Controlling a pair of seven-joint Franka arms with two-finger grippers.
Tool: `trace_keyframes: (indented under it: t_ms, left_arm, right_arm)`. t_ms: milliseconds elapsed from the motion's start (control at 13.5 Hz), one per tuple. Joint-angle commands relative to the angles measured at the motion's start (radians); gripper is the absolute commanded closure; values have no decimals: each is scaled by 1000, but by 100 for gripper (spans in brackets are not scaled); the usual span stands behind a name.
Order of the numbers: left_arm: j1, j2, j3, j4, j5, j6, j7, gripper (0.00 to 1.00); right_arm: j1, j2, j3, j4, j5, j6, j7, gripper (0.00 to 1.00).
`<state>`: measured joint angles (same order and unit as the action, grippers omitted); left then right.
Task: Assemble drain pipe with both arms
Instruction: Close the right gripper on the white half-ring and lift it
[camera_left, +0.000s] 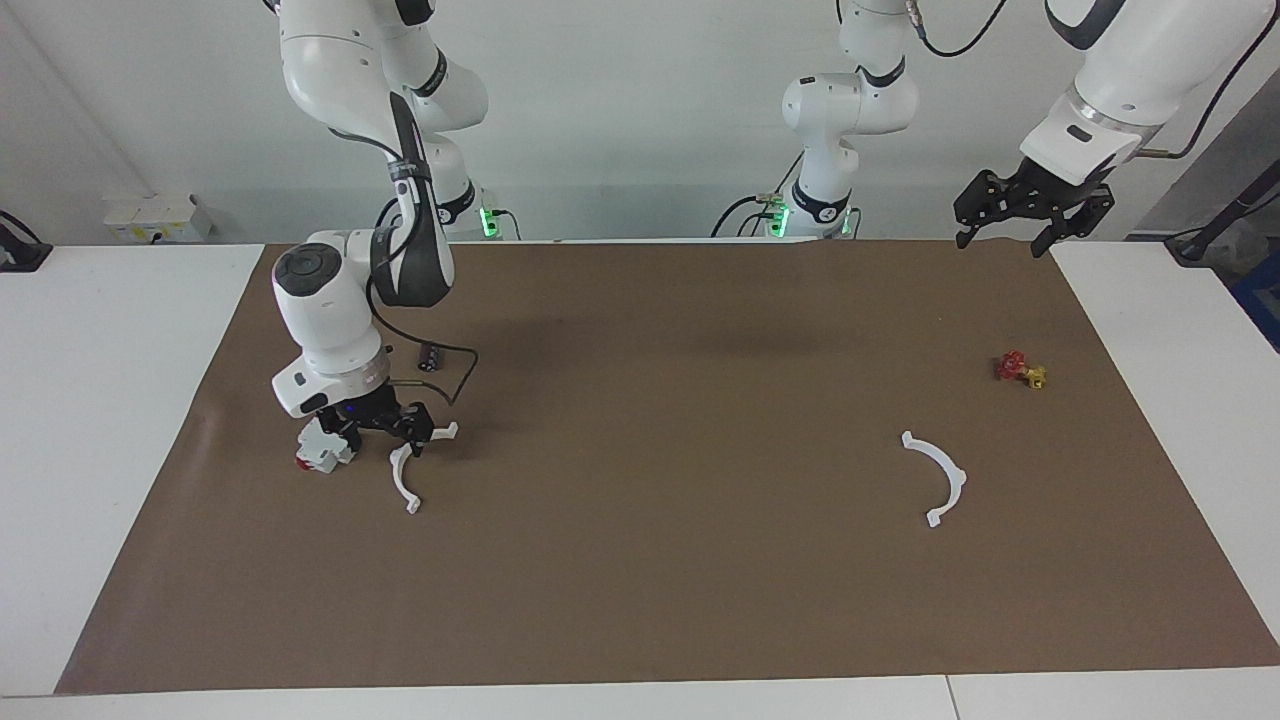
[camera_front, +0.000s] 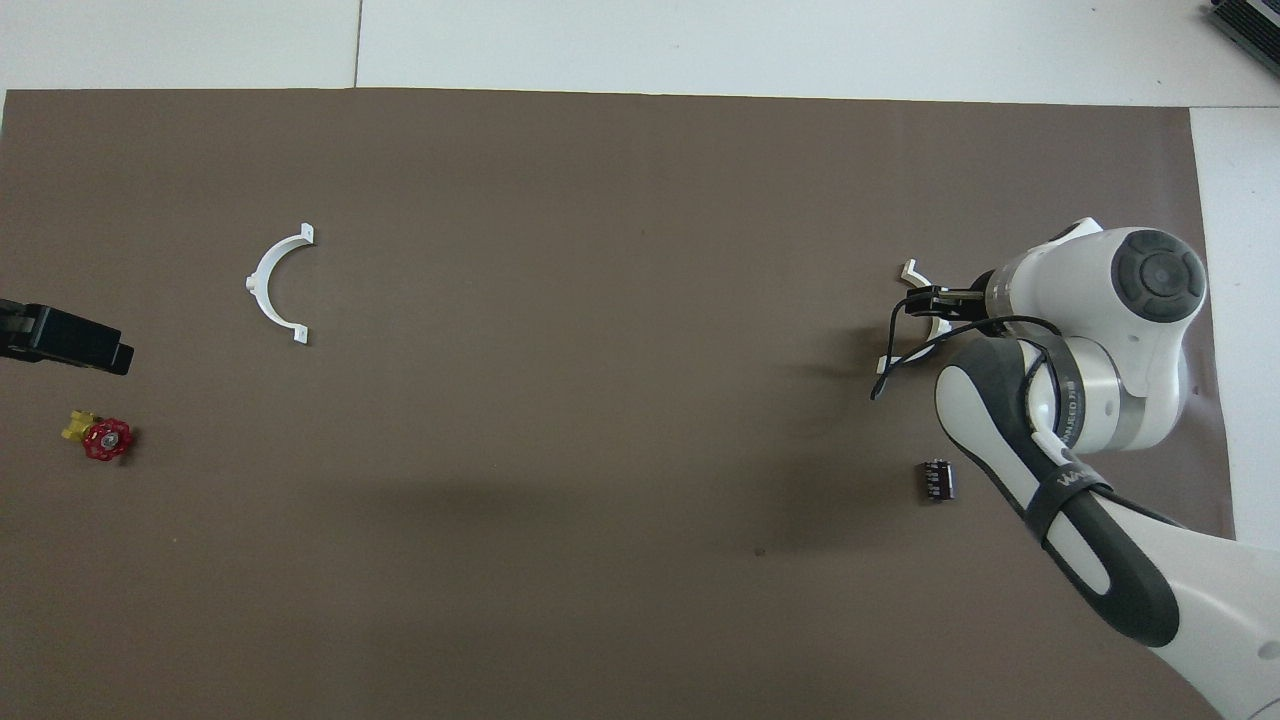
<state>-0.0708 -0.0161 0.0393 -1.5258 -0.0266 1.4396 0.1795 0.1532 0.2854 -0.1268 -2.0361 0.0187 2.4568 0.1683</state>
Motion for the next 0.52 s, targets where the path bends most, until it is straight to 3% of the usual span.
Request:
trace_keyframes:
  t_ms: [0,444]
  left_arm:
    - [3,-22,-1,-22,-1,-4,-5,0]
    - [2,-22,-1,-22,-1,-4,-5,0]
  right_arm:
    - [-6,29,4,-10,41,24,7,0]
    - [-1,35,4,-30,41,21,4,15]
